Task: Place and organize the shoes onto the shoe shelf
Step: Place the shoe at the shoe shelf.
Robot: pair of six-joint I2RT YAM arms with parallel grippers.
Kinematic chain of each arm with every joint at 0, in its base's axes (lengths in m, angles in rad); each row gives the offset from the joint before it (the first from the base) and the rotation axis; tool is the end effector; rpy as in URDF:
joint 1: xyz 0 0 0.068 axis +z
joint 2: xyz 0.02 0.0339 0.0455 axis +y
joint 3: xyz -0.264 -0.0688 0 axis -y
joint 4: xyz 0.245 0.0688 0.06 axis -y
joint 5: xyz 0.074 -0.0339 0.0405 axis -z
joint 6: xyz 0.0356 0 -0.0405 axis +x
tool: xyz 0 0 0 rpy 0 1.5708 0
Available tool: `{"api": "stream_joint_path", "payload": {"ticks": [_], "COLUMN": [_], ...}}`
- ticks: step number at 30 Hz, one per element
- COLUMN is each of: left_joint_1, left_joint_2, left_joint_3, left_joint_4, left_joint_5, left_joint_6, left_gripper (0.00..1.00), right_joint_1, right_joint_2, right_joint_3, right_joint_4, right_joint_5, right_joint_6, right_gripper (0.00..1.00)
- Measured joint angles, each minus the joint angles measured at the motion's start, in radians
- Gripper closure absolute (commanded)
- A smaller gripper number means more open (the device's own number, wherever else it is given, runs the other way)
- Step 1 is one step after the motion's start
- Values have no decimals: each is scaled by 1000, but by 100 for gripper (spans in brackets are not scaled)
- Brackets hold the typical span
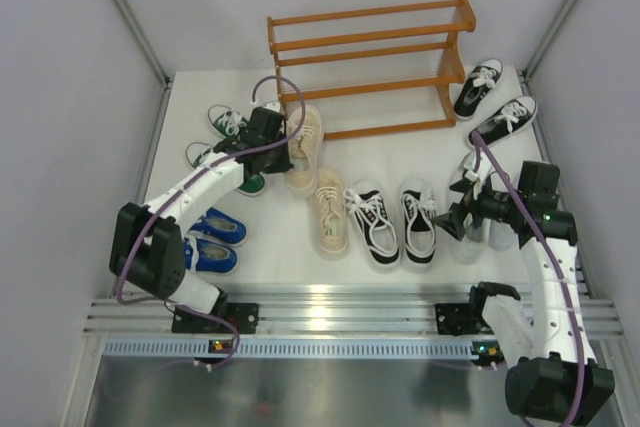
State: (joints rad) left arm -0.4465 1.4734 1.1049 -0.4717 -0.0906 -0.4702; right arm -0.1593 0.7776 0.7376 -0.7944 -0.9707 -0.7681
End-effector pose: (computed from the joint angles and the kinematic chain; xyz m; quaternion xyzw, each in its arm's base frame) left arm 0.2878 -0.1342 0.2624 -0.0272 0.9328 -0.1200 0.3387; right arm 0.1451 0.0064 0.2791 -0.4075 0.7370 0.2469 0.4794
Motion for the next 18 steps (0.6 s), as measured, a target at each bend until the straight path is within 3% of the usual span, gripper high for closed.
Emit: {"api": "stream_joint_path", "payload": {"ticks": [18], "left_joint_1": [45], "left_joint_2": [254], "left_joint_3": [134], "left_joint_4": [241], "left_joint_5": [-52], "left_joint_6": [-38], "left_gripper": [100], "right_joint_1": [0], "right_joint_2": [19], "right_joint_3": [0], "right_joint_4": [-26], "right_joint_5": [-11], "right_joint_6": [-32], "right_gripper": [1]}}
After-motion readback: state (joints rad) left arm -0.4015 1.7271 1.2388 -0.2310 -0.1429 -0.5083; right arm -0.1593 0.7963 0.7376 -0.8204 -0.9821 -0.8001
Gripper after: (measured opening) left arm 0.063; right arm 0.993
